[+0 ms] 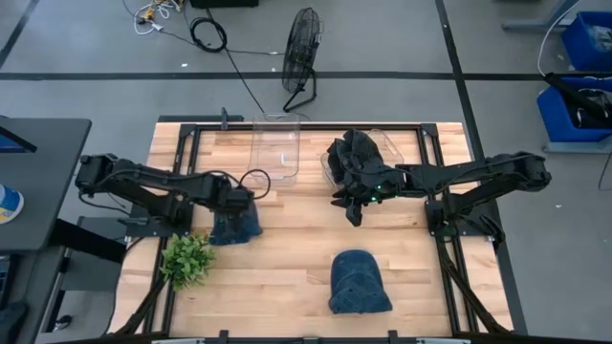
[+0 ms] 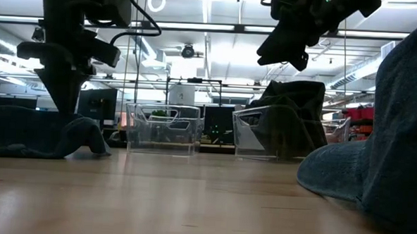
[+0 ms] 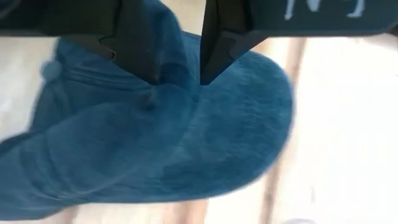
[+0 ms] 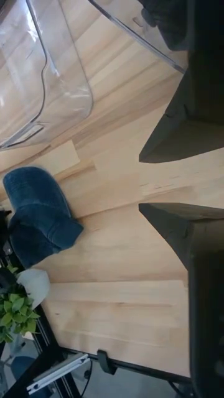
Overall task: Pick & Place hat
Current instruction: Put the top blue cap into the left transparent bin
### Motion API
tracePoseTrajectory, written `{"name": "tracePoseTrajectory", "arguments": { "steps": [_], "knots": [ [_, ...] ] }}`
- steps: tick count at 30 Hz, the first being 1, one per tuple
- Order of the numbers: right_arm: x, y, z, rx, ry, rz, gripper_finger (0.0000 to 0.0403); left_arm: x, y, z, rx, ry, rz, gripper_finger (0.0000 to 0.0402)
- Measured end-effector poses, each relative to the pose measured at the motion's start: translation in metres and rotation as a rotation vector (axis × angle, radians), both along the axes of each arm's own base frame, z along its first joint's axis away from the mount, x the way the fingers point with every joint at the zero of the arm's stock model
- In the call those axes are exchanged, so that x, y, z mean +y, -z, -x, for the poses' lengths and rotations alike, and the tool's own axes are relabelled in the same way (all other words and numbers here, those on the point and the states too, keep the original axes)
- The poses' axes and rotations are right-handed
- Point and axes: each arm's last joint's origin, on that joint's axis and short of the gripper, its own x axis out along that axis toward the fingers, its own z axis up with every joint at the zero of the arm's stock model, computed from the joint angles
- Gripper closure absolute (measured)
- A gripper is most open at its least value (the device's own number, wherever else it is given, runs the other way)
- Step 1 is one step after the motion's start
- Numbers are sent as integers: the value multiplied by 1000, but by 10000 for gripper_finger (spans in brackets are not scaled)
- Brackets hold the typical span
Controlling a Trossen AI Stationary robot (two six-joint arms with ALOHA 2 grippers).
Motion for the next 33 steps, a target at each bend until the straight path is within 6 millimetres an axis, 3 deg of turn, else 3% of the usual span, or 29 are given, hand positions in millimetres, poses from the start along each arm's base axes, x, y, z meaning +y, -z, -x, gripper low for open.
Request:
{"name": "tracePoseTrajectory", "arguments": {
  "steps": [19, 27, 30, 33],
  "knots": [
    [1, 0, 0, 0, -2, 0, 284, 2, 1, -1, 6, -12, 39, 271],
    [1, 0, 0, 0, -3, 0, 284, 3, 27, 2, 74, 25, 18, 269],
    [1, 0, 0, 0, -3, 0, 284, 3, 29, 3, 85, 16, 11, 283],
    [1, 0, 0, 0, -3, 0, 284, 3, 27, 2, 89, 54, 5, 322]
  ]
}}
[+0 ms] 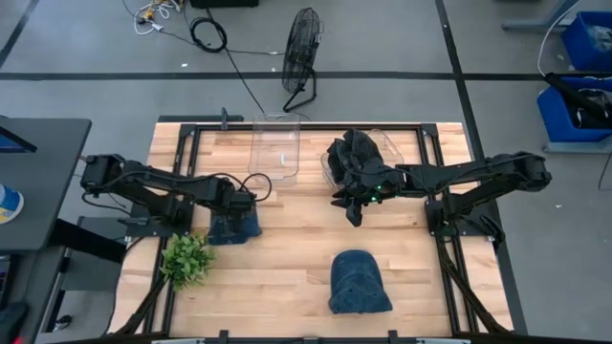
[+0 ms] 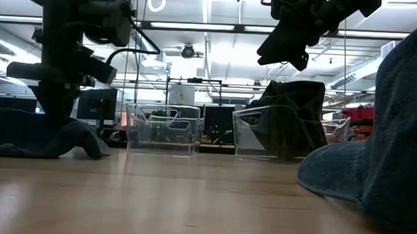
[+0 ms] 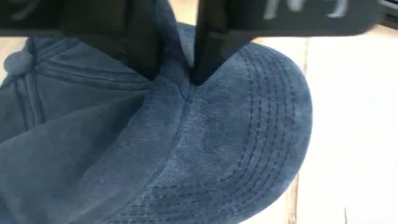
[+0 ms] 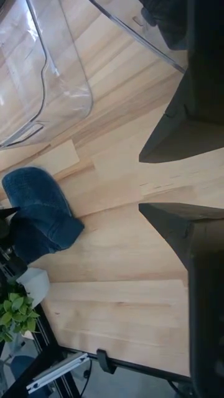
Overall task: Pick & Place hat
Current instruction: Put the top blue cap into the left transparent bin
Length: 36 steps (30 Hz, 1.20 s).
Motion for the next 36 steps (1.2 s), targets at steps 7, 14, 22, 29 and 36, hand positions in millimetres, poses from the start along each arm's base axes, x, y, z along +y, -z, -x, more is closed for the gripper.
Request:
{"name": "tracePoseTrajectory", "arguments": {
  "steps": [7, 14, 22, 29, 36],
  "knots": [
    [0, 0, 0, 0, 0, 0, 284, -2, -20, -13, -56, 47, 43, 388],
    [0, 0, 0, -1, 0, 0, 284, -2, -87, -45, -267, 189, 60, 392],
    [0, 0, 0, -4, 11, -15, 284, 36, -164, -58, -501, 119, -32, 373],
    [0, -1, -1, -10, 11, -15, 284, 95, -171, -53, -531, -22, -54, 371],
    [0, -2, -1, -24, 11, -15, 284, 157, -142, -61, -490, -131, -42, 370]
  ]
}}
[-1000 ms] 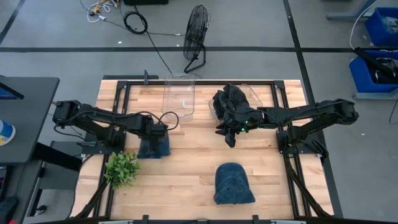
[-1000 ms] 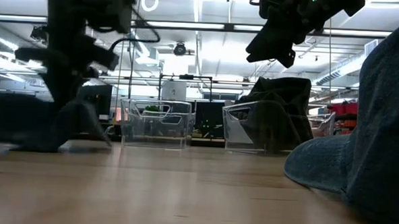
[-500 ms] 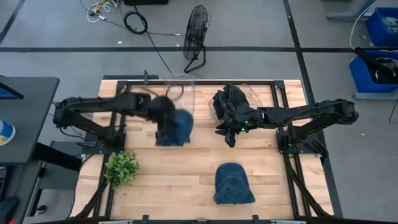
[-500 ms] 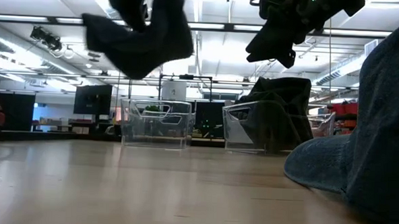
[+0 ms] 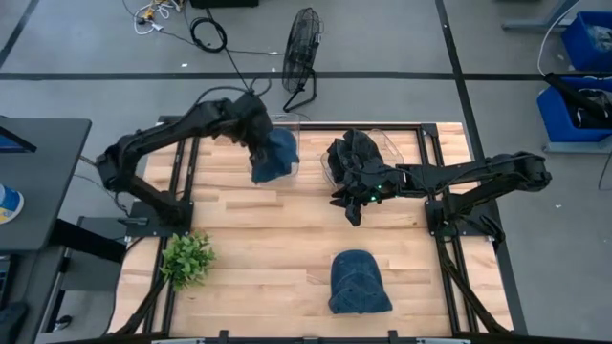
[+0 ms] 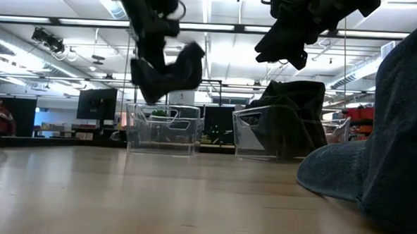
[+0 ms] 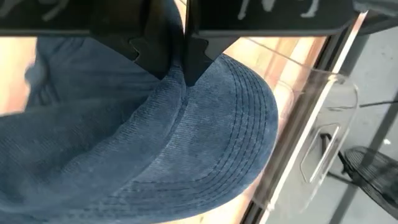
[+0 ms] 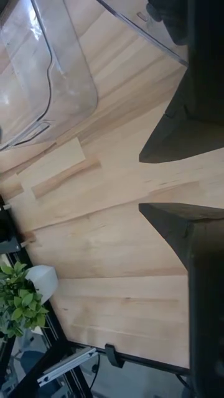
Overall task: Pick & Place hat
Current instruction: Put the top blue cap into the left transparent bin
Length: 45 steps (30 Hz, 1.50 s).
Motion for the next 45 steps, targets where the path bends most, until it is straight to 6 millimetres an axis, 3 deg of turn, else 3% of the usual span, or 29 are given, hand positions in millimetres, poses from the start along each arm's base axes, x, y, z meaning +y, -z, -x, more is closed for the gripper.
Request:
{"name": "tracePoseTrajectory", "arguments": {
  "steps": [10, 16, 20, 30, 40, 45],
  "knots": [
    [0, 0, 0, 3, 0, 0, 284, 59, 61, -14, 147, 38, 6, 370],
    [0, 0, 0, 6, 0, 0, 284, 67, 90, -15, 218, 89, 140, 370],
    [0, 1, 0, 9, 0, 0, 284, 66, 98, -17, 219, 179, 178, 370],
    [0, 1, 1, 9, 0, 0, 284, 71, 91, -15, 193, 169, 152, 370],
    [0, 1, 1, 10, 0, 1, 284, 74, 30, -18, 156, 168, 144, 382],
    [0, 1, 1, 12, 1, 0, 284, 65, 21, -13, 137, 215, 300, 381]
  ]
}}
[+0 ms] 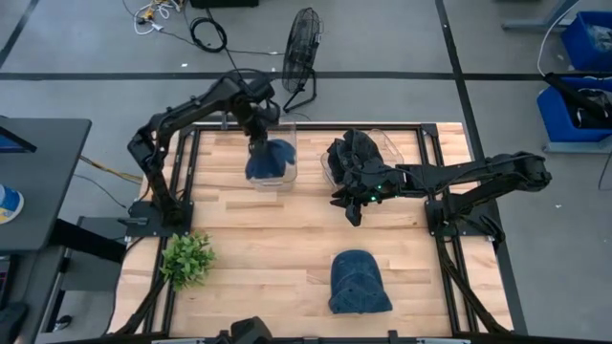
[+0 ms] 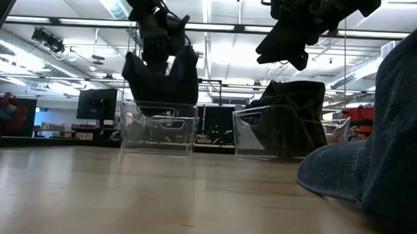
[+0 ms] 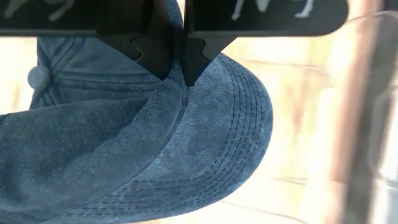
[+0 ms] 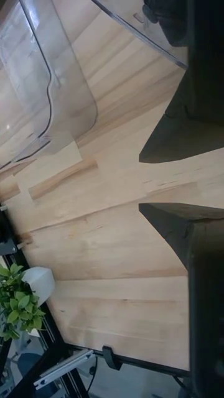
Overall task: Pick & Place hat
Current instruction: Put the top blue cap into the left transparent bin
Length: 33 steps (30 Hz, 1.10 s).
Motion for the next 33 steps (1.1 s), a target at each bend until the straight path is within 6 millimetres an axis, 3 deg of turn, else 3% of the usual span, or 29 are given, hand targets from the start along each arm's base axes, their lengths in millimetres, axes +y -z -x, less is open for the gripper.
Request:
{"name": "tracePoseTrajectory", "arguments": {
  "steps": [8, 21, 33],
  "knots": [
    [0, 1, 1, 10, -1, 0, 284, -1, 19, -12, 38, 4, 82, 387],
    [0, 3, 2, 31, 0, 0, 284, 9, 80, -32, 199, -5, 201, 381],
    [0, 3, 2, 40, -6, 7, 284, 7, 86, -37, 246, 24, 132, 320]
  ]
}}
